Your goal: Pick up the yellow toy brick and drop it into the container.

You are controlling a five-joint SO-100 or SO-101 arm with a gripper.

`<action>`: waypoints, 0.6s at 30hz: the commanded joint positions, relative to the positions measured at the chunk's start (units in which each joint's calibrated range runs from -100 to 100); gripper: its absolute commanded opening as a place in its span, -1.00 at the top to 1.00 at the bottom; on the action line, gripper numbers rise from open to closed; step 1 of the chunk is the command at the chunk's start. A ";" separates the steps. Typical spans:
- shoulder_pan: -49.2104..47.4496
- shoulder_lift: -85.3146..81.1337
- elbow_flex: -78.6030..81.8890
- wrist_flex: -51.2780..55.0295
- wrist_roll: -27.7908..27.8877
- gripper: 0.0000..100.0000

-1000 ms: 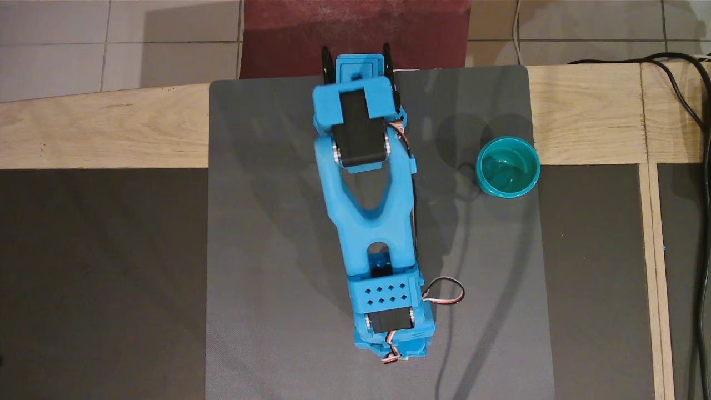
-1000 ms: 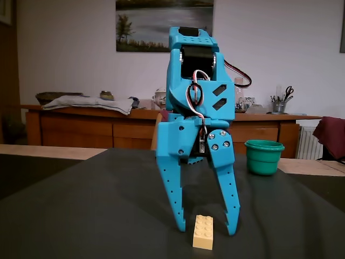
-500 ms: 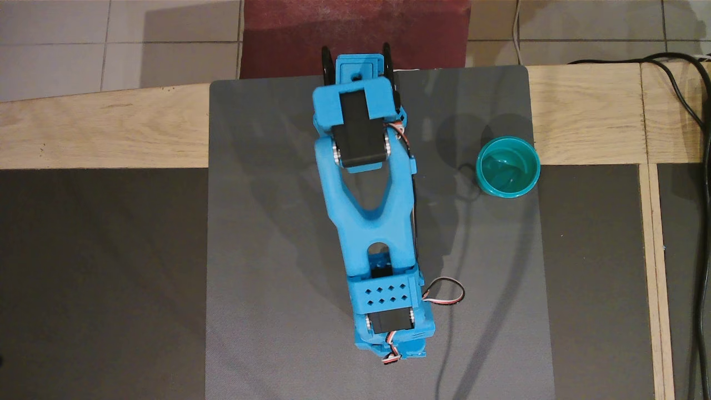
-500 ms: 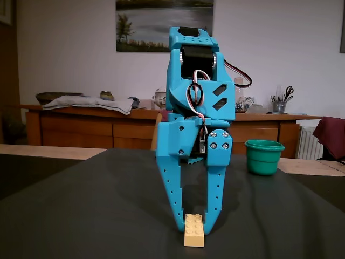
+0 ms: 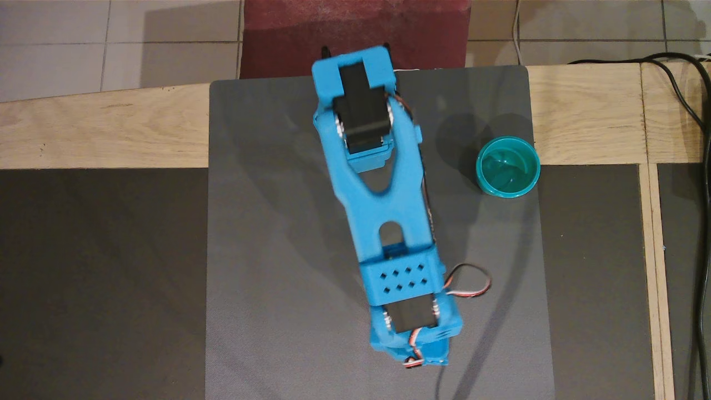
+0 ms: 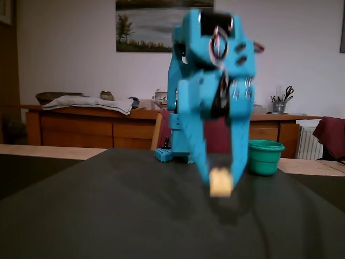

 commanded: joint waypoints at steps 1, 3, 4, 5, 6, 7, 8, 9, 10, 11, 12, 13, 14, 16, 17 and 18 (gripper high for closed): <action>-3.66 -6.41 -5.46 8.23 -1.40 1.00; -7.14 -8.77 -8.08 13.91 -2.71 1.00; -8.54 -9.53 -9.07 16.05 -3.12 1.00; -10.01 -10.20 -9.70 18.00 -3.54 1.00; -12.25 -11.13 -10.70 20.76 -4.38 1.00; -13.10 -11.47 -11.06 21.64 -4.75 1.00; -15.04 -12.14 -11.33 23.33 -5.48 1.00; -17.05 -12.73 -11.42 24.75 -6.16 1.00; -18.60 -13.07 -11.42 25.91 -6.68 1.00; -20.30 -13.41 -11.42 26.98 -7.31 1.00; -22.15 -13.75 -11.42 28.31 -8.04 1.00; -23.39 -13.91 -11.42 29.20 -8.61 1.00; -25.25 -14.25 -11.42 30.44 -9.35 1.00; -28.89 -15.26 -11.42 33.19 -10.70 1.00; -30.20 -15.85 -11.42 33.91 -11.23 1.00; -31.28 -16.44 -11.42 34.44 -11.70 1.00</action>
